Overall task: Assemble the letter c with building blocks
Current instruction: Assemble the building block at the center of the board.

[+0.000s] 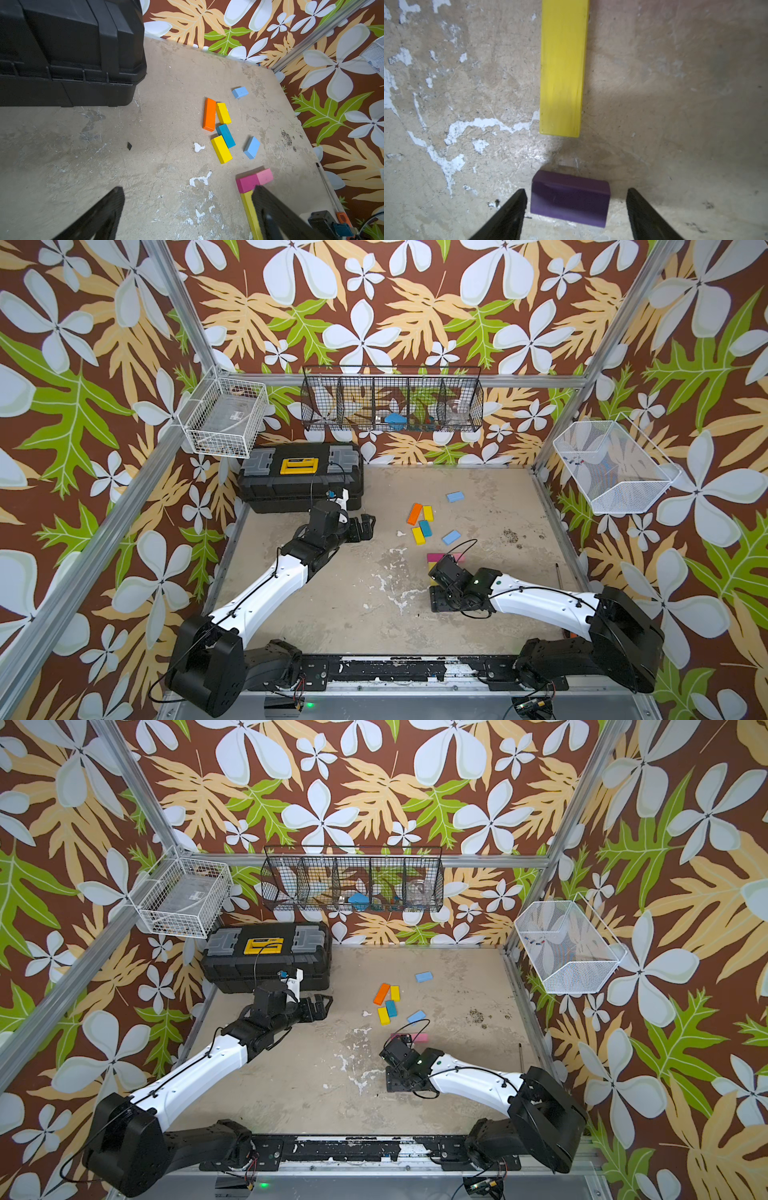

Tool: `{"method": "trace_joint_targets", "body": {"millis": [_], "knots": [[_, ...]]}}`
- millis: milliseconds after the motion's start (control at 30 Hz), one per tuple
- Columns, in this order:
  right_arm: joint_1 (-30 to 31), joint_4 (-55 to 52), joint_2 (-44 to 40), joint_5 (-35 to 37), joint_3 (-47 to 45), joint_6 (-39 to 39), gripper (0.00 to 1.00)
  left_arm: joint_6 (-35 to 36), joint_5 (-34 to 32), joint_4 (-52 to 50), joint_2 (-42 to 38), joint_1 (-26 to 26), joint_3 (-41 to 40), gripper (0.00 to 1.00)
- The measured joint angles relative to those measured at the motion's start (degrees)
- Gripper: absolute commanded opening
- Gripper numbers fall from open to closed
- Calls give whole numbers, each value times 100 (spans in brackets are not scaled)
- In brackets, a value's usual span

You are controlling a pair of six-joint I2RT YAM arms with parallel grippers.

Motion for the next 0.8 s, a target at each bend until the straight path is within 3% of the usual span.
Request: {"method": "trace_joint_targets", "body": {"millis": [333,633,800], "knots": [[116,85,168,-37,-72,22,74,-57,116,76,39,0,-44,100],[140,247,162,-85,-177,44,55,-162,129,125,57,0,-50,100],[138,269,192,-87,-136,61,52,-181,129,186,52,0,-61,100]]}}
